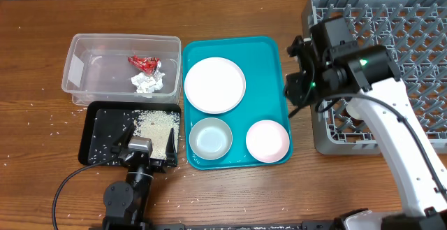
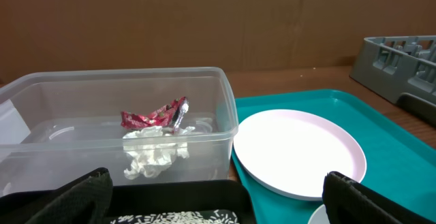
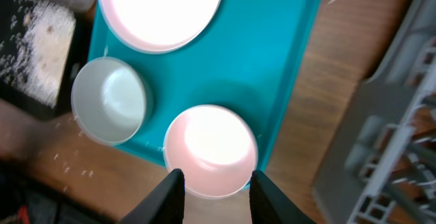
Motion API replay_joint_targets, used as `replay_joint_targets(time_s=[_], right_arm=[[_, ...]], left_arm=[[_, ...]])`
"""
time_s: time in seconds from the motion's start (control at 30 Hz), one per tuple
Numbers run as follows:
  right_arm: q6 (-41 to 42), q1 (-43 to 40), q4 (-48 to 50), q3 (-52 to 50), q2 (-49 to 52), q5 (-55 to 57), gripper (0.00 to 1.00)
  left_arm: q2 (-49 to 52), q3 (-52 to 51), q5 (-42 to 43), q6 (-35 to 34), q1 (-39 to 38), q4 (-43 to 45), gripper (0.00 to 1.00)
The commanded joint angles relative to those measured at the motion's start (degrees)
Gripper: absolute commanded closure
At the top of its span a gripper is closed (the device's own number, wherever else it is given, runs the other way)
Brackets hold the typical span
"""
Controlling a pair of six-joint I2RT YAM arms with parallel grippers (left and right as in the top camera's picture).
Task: Sort waste into correct bins and load items into the dishwasher
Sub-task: 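Grasp the pink-white bowl on the teal tray with the right gripper, then lift the pink-white bowl and set it in the dish rack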
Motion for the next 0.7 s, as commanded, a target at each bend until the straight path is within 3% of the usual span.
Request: replay_joint_targets(time_s=[0.0,0.13,0.3,0.4,0.47,0.6,0.67], right_arm=[[3.02,3.02,0.70,-4.94,0.96,-1.97,0.67],[7.43,5.35,5.77,-14.88,0.98,1.95,0.66],[12.00,5.62,19.41,-29.59,0.98,6.56,0.55],[12.09,5.62,24.70,-33.99,1.01,6.73,0.56],[12.09,5.62,27.23,-36.57,1.01,6.71,0.62],[12.70,5.62,29.27,-39.60,1.01,6.71,0.86],[12.66,5.62,29.11,-39.30,0.94,6.80,0.91]], left_arm=[[-0.63,-0.22,0.83,0.90,0.37,-0.07,0.00],[-0.63,-0.22,0.83,0.90,0.37,-0.07,0.00],[-0.63,-0.22,0.81,0.90,0.37,-0.07,0.00],[-0.63,-0.22,0.81,0.90,0.37,-0.07,0.00],[-0.63,-0.22,0.81,0.90,0.37,-0.07,0.00],[-0.63,-0.22,0.81,0.90,0.37,-0.07,0.00],[-0.63,-0.22,0.83,0.90,0.37,-0.07,0.00]])
